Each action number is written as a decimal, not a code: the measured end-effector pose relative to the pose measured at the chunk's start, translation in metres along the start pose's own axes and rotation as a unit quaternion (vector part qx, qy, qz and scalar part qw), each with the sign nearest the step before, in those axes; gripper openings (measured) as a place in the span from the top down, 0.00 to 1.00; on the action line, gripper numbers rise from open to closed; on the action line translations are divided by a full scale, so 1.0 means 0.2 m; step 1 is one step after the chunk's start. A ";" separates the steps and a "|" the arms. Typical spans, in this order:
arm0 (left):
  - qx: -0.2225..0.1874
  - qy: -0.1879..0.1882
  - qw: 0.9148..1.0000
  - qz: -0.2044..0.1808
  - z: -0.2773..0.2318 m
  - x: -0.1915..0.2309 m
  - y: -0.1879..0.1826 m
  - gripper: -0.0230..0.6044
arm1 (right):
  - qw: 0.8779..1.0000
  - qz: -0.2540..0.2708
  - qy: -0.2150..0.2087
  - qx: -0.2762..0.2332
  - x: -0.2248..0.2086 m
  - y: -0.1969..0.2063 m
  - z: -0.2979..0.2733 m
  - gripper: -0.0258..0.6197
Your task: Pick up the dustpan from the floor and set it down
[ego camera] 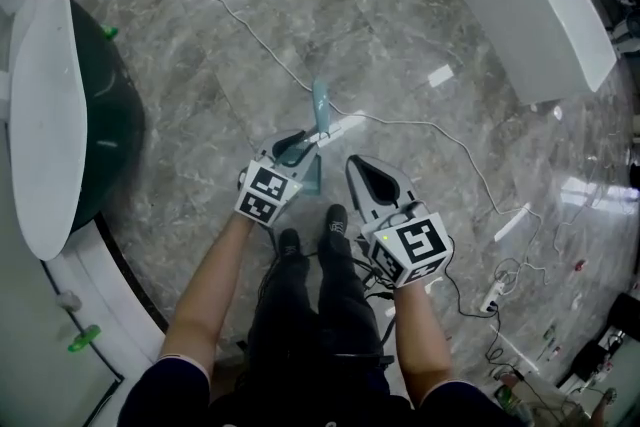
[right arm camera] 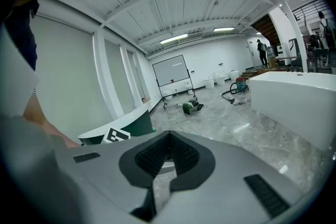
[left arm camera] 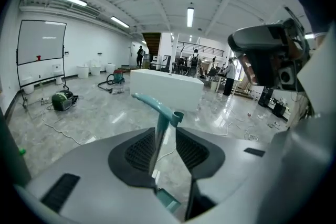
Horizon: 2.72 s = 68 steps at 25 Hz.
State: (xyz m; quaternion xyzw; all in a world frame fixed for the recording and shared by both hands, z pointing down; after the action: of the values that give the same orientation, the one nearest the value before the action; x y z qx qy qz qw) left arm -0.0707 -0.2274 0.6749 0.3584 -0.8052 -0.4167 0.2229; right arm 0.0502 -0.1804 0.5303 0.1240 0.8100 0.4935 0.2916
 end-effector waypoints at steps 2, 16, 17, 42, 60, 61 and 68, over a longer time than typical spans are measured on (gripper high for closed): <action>0.006 0.003 1.000 -0.002 -0.07 0.00 0.04 0.77 | 1.000 -0.002 0.000 0.002 -0.03 0.03 -0.02 0.95; 0.015 0.010 0.999 -0.036 -0.32 0.04 0.06 0.60 | 1.000 -0.022 0.009 0.017 -0.12 0.17 -0.03 0.95; 0.012 0.013 0.999 -0.038 -0.32 0.04 0.05 0.60 | 1.000 -0.023 0.010 0.016 -0.13 0.18 -0.03 0.95; -0.020 -0.012 0.998 -0.062 -0.08 -0.04 -0.04 0.80 | 1.000 -0.018 0.010 0.005 -0.11 0.09 0.02 0.95; -0.146 -0.028 0.988 -0.052 0.70 -0.33 -0.83 0.80 | 0.998 0.038 0.004 -0.059 0.21 -0.39 0.42 0.95; -0.152 -0.029 0.987 -0.049 0.75 -0.35 -0.87 0.80 | 0.997 0.040 0.003 -0.064 0.24 -0.41 0.44 0.95; -0.196 -0.037 0.979 -0.044 1.03 -0.48 -1.10 0.80 | 0.993 0.071 -0.012 -0.098 0.39 -0.57 0.62 0.95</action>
State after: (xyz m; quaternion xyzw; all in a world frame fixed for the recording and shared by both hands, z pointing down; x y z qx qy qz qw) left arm -0.0586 -0.1366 0.3730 0.3272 -0.6990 -0.5888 0.2399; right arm 0.0714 -0.1071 0.3622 0.1576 0.7437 0.5881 0.2763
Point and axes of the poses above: the fingertips, and each gripper's own axes: z backward along the fingers, x to its left, y out of its underside, the point moved 5 cm from there along z, backward along the fingers, and after that the axes turned 3 degrees about -z, right-handed, at the moved point
